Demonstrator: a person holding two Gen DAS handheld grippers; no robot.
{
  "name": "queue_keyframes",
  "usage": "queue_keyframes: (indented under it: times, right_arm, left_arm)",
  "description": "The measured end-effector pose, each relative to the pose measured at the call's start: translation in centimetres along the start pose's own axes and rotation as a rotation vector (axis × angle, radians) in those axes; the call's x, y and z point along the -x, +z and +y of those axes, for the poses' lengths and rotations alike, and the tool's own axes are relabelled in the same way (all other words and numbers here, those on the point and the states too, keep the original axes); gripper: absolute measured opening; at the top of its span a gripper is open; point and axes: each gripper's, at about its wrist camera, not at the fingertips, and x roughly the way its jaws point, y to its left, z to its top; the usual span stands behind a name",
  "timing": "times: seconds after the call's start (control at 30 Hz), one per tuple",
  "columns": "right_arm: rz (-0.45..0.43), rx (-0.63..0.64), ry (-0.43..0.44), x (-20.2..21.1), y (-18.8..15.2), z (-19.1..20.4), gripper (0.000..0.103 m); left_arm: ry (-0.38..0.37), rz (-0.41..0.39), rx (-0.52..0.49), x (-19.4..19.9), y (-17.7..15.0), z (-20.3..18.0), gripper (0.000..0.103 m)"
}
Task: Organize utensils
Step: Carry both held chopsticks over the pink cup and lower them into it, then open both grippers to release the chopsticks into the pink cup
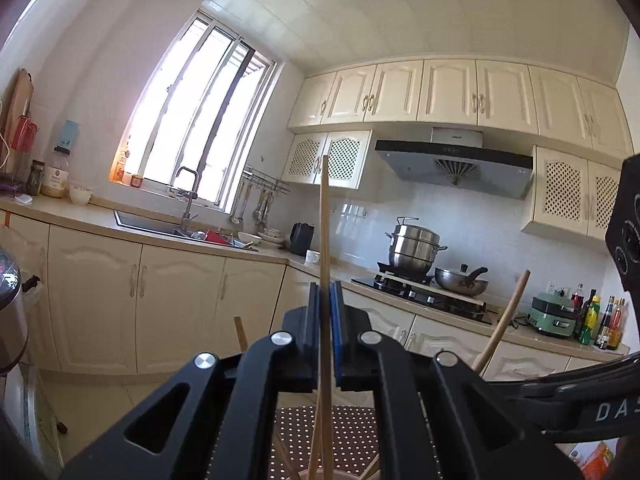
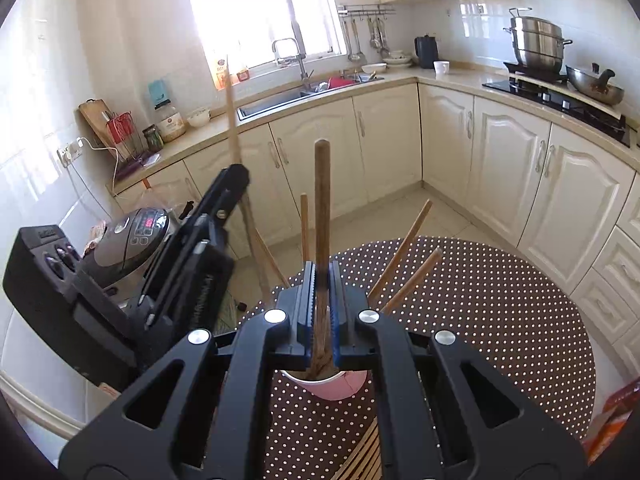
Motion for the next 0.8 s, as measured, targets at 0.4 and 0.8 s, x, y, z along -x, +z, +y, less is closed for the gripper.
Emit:
queue_keyframes:
  times: [0.4, 0.8]
  right_arm:
    - [0.047, -0.024, 0.022, -1.6, -1.3, -0.2, 0.007]
    - [0.049, -0.097, 0.024, -1.7, -2.0, -1.0, 0.007]
  left_arm:
    - [0.004, 0.088, -0.041, -0.2, -3.1, 0.3, 0.006]
    - [-0.021, 0.151, -0.042, 1.7, -2.5, 0.9, 0.04]
